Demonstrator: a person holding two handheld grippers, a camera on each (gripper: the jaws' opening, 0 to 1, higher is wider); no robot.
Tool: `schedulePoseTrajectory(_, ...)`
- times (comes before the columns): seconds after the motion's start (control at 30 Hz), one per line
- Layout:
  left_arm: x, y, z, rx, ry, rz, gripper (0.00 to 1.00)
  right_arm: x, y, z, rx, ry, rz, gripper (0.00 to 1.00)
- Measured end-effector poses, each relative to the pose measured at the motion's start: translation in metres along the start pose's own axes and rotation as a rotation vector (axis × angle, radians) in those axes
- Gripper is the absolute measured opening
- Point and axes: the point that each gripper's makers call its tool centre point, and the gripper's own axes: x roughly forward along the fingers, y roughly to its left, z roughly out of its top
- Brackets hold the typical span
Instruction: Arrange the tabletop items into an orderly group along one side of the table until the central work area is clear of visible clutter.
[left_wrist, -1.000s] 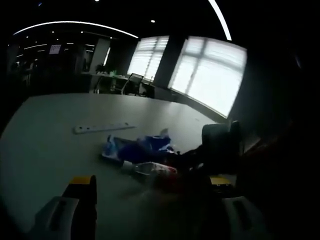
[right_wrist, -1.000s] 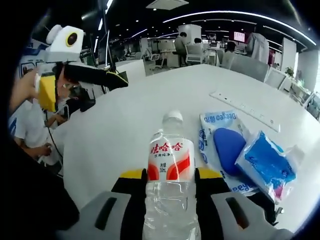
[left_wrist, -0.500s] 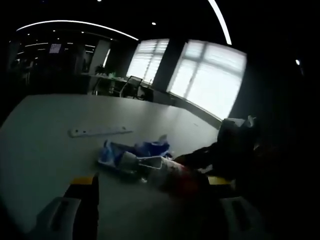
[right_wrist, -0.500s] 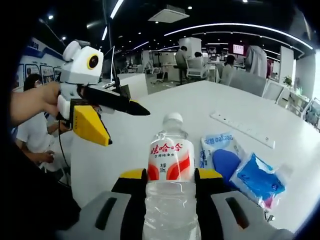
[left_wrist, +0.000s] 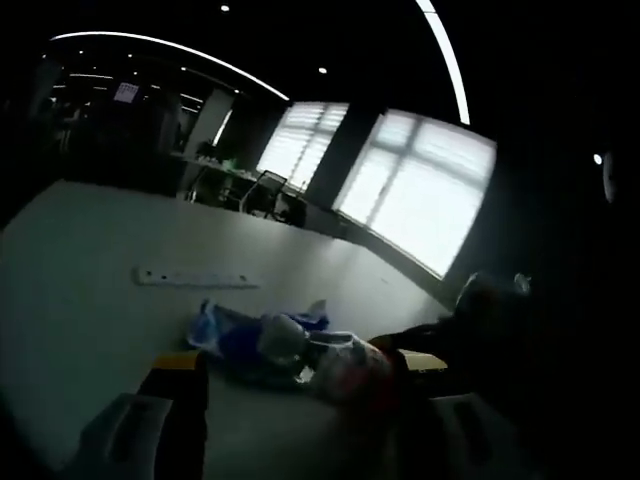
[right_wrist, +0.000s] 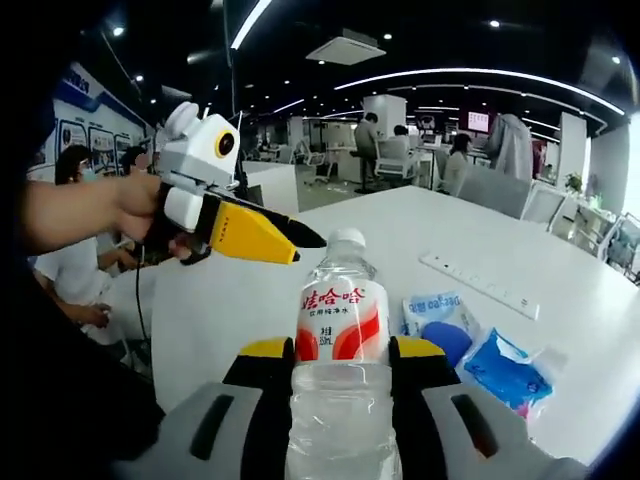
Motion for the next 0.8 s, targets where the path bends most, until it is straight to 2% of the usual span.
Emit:
schedulePoseTrajectory(0.2, 0.002, -0.002, 0.002, -0.055, -0.009, -0.011, 0.64, -0.005, 0.007, 0.011, -0.005, -0.034, 0.005, 0.31)
schedulePoseTrajectory(0.4, 0.002, -0.007, 0.014, -0.160, -0.068, -0.045, 0.54, -0.009, 0.013, 0.021, -0.006, -0.063, 0.014, 0.31)
schedulePoseTrajectory(0.8, 0.002, -0.006, 0.026, -0.293, -0.117, -0.059, 0.39, -0.013, 0.015, 0.032, -0.009, -0.098, 0.017, 0.31)
